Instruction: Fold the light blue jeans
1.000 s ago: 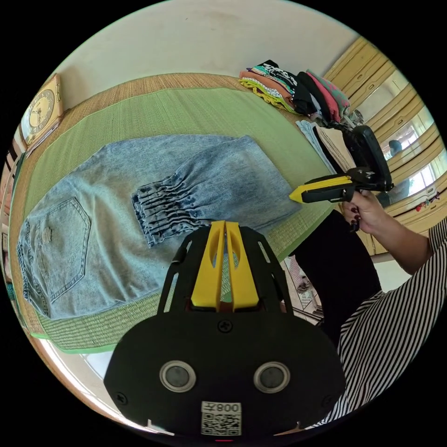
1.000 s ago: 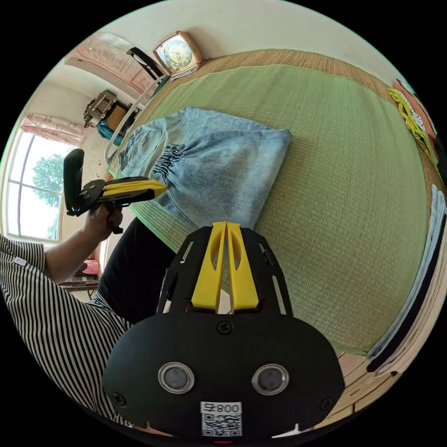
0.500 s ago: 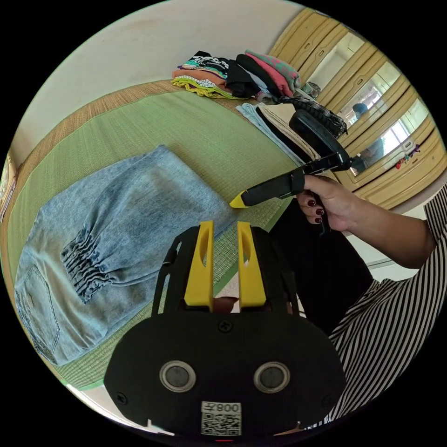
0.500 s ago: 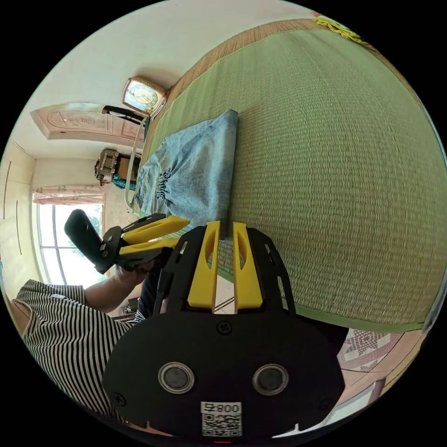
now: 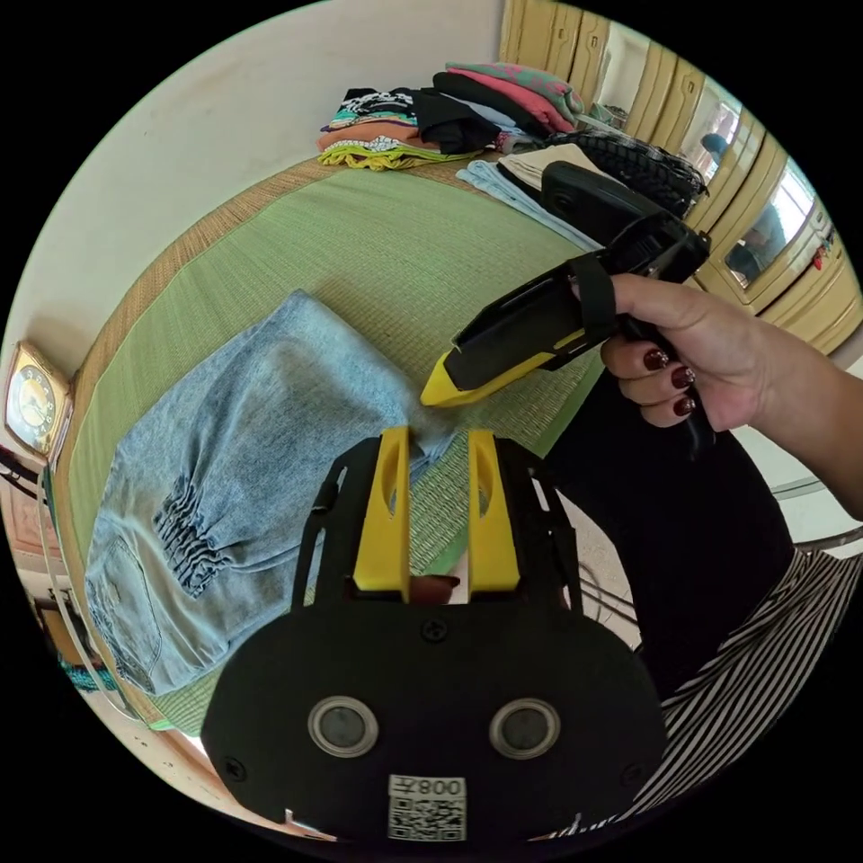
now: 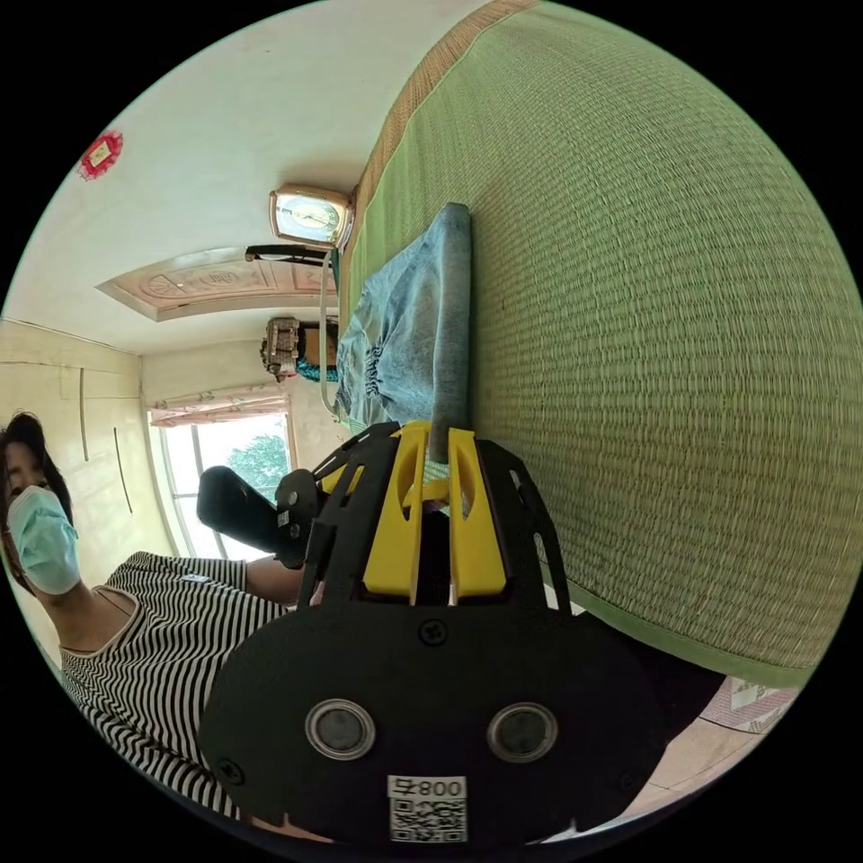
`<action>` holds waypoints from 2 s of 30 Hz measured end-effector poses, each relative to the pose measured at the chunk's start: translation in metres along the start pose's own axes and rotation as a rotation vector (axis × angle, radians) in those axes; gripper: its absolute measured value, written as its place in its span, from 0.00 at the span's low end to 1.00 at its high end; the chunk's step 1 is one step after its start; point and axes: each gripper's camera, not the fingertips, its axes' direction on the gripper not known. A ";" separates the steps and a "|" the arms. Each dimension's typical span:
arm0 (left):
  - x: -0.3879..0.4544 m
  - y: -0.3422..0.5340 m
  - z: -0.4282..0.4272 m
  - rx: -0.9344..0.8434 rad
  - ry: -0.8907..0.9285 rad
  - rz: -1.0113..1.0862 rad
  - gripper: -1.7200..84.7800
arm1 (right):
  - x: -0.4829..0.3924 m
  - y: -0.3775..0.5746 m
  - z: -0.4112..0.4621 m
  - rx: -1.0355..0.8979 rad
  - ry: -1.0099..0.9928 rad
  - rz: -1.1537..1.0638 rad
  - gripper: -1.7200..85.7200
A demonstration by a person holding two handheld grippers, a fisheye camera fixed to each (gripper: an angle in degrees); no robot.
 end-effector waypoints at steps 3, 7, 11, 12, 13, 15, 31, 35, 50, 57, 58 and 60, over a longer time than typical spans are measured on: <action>0.000 0.001 -0.005 0.014 0.030 -0.027 0.10 | -0.001 0.000 -0.004 -0.007 -0.015 -0.022 0.07; -0.006 0.008 -0.019 0.058 0.085 -0.073 0.07 | 0.002 -0.005 -0.023 0.039 -0.060 -0.040 0.08; -0.010 0.014 -0.038 0.107 0.099 -0.087 0.06 | 0.017 -0.039 -0.045 0.116 -0.029 -0.020 0.11; -0.011 0.015 -0.041 0.114 0.102 -0.089 0.06 | 0.021 -0.055 -0.046 0.124 -0.024 -0.015 0.12; -0.013 0.017 -0.046 0.123 0.109 -0.094 0.06 | 0.023 -0.063 -0.045 0.126 -0.018 -0.010 0.12; -0.016 0.019 -0.053 0.134 0.118 -0.096 0.06 | 0.030 -0.097 -0.039 0.118 -0.039 0.009 0.13; -0.059 0.057 -0.129 0.235 0.196 -0.117 0.05 | 0.055 -0.165 0.015 0.085 -0.040 0.056 0.05; -0.073 0.074 -0.148 0.240 0.222 -0.125 0.05 | 0.062 -0.156 0.022 0.112 -0.029 0.073 0.05; -0.223 0.201 -0.301 0.558 0.456 -0.339 0.05 | -0.051 -0.151 0.091 0.219 -0.127 -0.054 0.04; -0.304 0.288 -0.356 0.697 0.494 -0.495 0.05 | -0.114 -0.170 0.189 0.202 -0.106 -0.115 0.04; -0.318 0.303 -0.362 0.722 0.512 -0.521 0.05 | -0.119 -0.173 0.199 0.199 -0.105 -0.117 0.04; -0.340 0.328 -0.371 0.766 0.538 -0.576 0.05 | -0.135 -0.184 0.240 0.182 -0.089 -0.133 0.04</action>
